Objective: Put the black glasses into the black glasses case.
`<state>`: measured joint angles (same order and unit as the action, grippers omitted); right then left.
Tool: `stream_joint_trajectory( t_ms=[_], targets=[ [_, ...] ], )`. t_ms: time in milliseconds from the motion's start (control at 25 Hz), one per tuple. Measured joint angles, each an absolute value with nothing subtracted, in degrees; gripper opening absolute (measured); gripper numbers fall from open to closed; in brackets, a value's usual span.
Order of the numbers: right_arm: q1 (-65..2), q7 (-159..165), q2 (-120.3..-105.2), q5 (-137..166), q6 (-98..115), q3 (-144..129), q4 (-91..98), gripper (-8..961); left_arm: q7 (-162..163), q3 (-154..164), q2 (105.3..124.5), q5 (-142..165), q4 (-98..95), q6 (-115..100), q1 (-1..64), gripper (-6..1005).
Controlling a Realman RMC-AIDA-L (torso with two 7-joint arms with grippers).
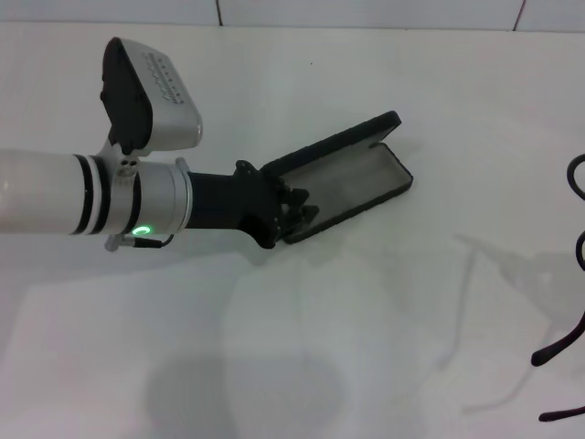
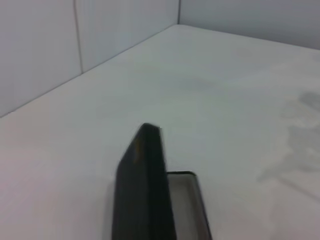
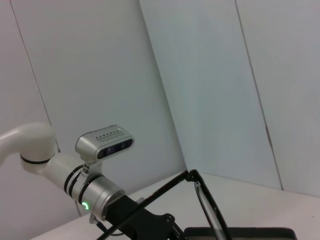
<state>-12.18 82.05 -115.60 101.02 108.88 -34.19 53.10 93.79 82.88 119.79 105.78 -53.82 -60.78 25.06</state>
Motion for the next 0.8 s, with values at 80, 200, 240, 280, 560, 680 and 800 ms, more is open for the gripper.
stream_joint_trajectory(
  t_ms=[80, 200, 240, 280, 560, 680, 800],
  targets=[
    [-12.2, 82.0, -115.63, 101.0, 108.9, -34.1, 52.8, 100, 93.8, 82.9, 119.8, 105.8, -53.8, -59.8, 24.9, 221],
    [-12.2, 81.9, -115.64, 101.0, 109.0, -34.1, 52.5, 100, 93.8, 82.9, 119.79, 105.8, -53.8, -58.6, 24.6, 219],
    [-12.2, 81.8, -115.65, 101.0, 109.0, -34.1, 52.5, 100, 93.8, 82.9, 119.79, 105.8, -53.8, -58.4, 24.6, 218],
    [-12.1, 81.8, -115.66, 101.0, 109.0, -34.2, 52.5, 100, 93.8, 82.9, 119.79, 105.9, -53.8, -58.2, 24.5, 217],
    [-12.2, 81.1, -115.72, 100.9, 109.5, -34.2, 51.5, 99, 93.8, 83.0, 119.79, 105.9, -53.8, -57.8, 24.2, 202],
    [-12.3, 80.6, -115.71, 100.9, 109.6, -34.2, 50.9, 99, 93.6, 82.7, 119.8, 105.7, -53.8, -57.4, 24.1, 194],
    [-12.5, 80.1, -115.69, 100.9, 109.6, -34.2, 50.4, 99, 93.5, 82.6, 119.79, 105.6, -54.0, -56.9, 24.2, 186]
  ],
)
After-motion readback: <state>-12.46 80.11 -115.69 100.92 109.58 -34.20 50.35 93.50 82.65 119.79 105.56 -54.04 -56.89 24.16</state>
